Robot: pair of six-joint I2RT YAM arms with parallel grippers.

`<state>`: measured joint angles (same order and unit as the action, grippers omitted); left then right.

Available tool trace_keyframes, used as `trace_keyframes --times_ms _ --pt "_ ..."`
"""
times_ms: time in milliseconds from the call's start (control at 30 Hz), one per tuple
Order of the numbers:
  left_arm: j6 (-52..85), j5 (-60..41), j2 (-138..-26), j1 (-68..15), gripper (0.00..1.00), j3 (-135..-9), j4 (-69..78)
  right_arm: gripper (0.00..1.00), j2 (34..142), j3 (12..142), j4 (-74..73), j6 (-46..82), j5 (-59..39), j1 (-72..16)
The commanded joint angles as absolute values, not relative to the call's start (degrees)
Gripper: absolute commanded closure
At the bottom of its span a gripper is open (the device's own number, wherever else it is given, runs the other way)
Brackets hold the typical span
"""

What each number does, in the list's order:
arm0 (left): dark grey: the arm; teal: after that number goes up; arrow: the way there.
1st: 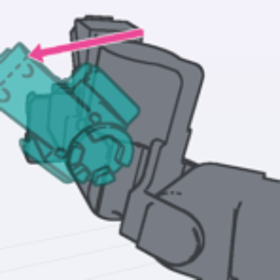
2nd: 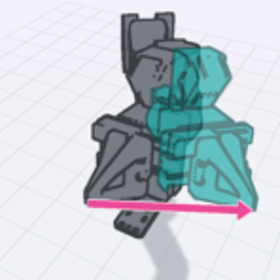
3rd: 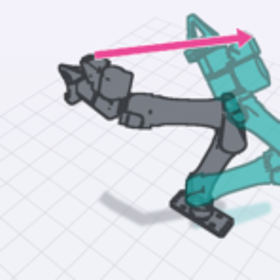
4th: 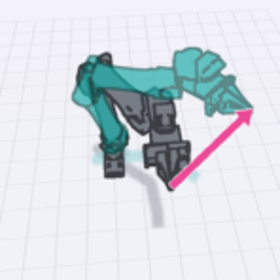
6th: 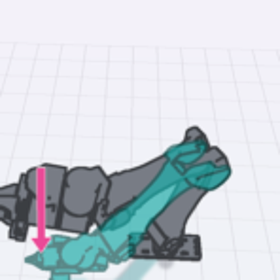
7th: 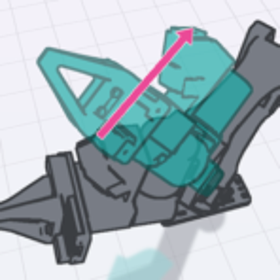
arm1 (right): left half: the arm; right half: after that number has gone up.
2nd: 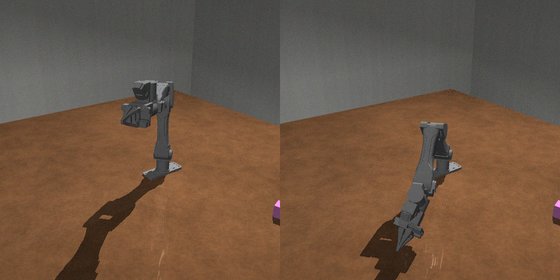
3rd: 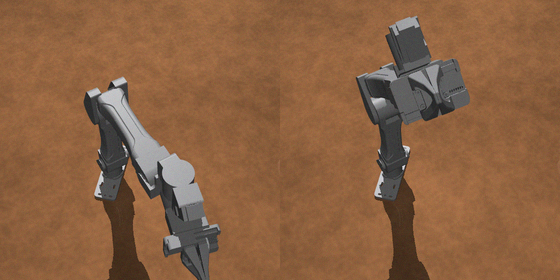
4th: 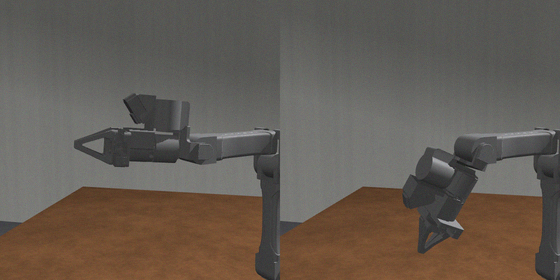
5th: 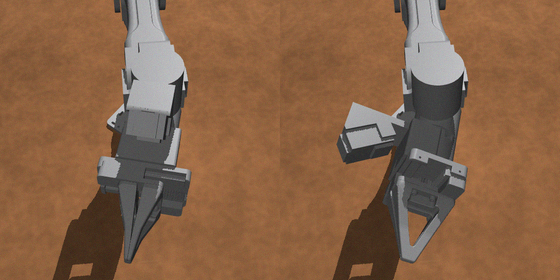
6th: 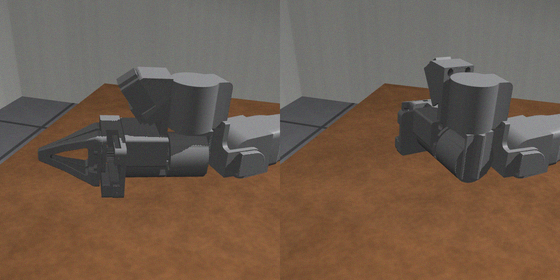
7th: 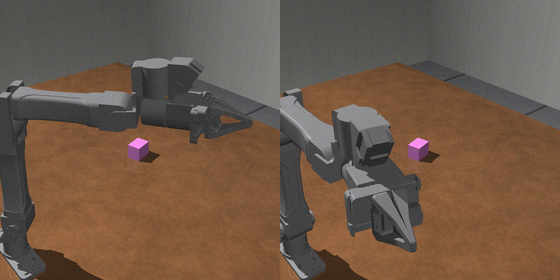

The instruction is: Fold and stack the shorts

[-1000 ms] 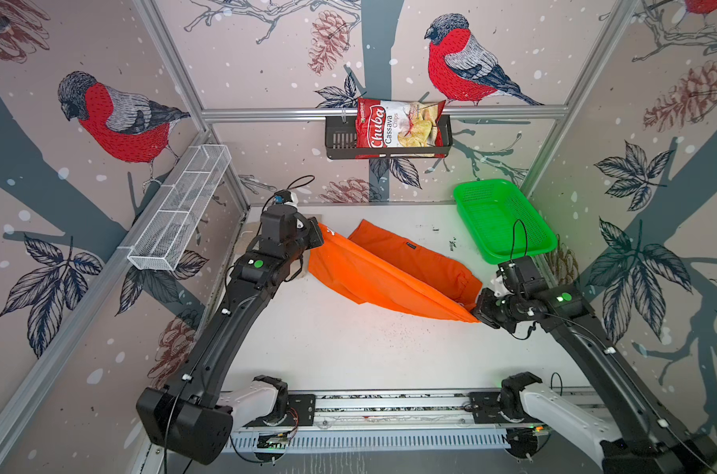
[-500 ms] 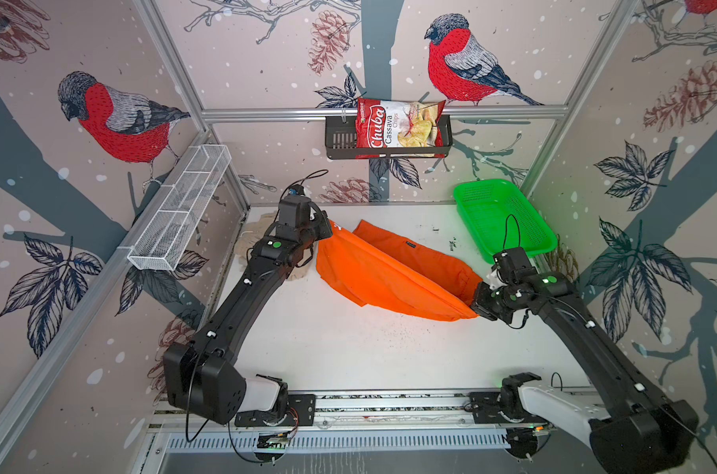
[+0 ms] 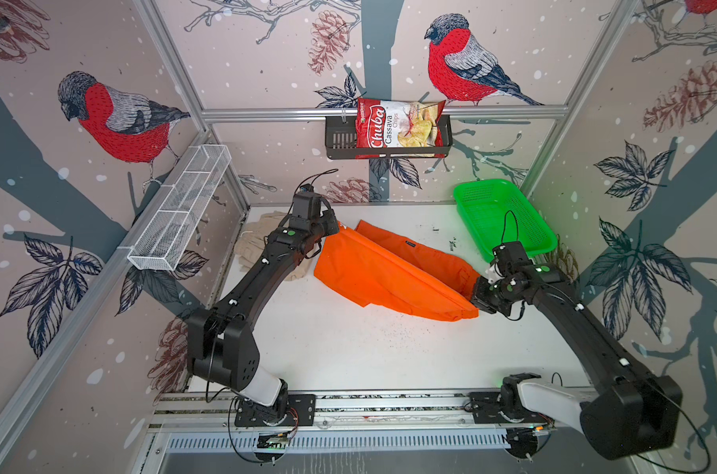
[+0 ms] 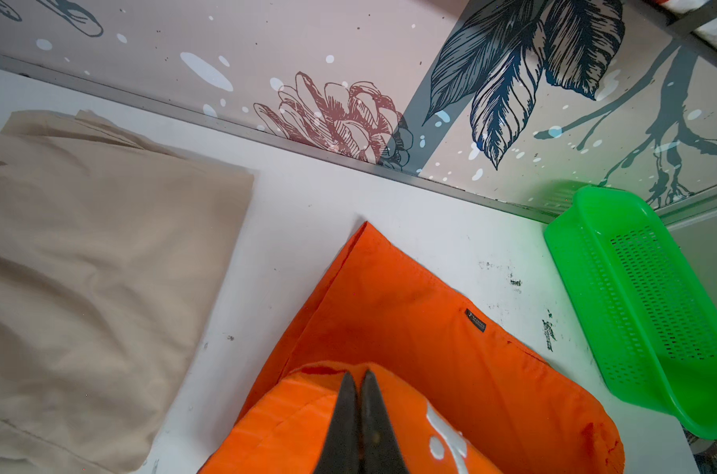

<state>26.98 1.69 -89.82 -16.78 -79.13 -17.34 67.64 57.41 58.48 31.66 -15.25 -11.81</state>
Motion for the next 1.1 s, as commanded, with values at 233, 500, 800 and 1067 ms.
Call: trace_keyframes --times_ms 233,500,800,1067 --pt "27.95 6.87 -97.55 -16.37 1.0 -84.73 -8.51 1.0 70.32 58.18 59.83 28.32 -9.43 -9.43" --pt "29.53 4.88 -104.41 -16.38 1.0 -88.08 -6.99 1.0 73.89 58.1 55.72 28.22 -8.56 -8.62" --pt "30.79 2.06 -110.92 -16.35 1.0 -90.35 -7.08 1.0 75.89 56.81 50.89 29.34 -6.99 -7.75" --pt "31.54 0.8 -115.31 -16.96 1.0 -90.4 -6.51 0.99 77.41 54.96 46.0 30.76 -6.72 -7.56"
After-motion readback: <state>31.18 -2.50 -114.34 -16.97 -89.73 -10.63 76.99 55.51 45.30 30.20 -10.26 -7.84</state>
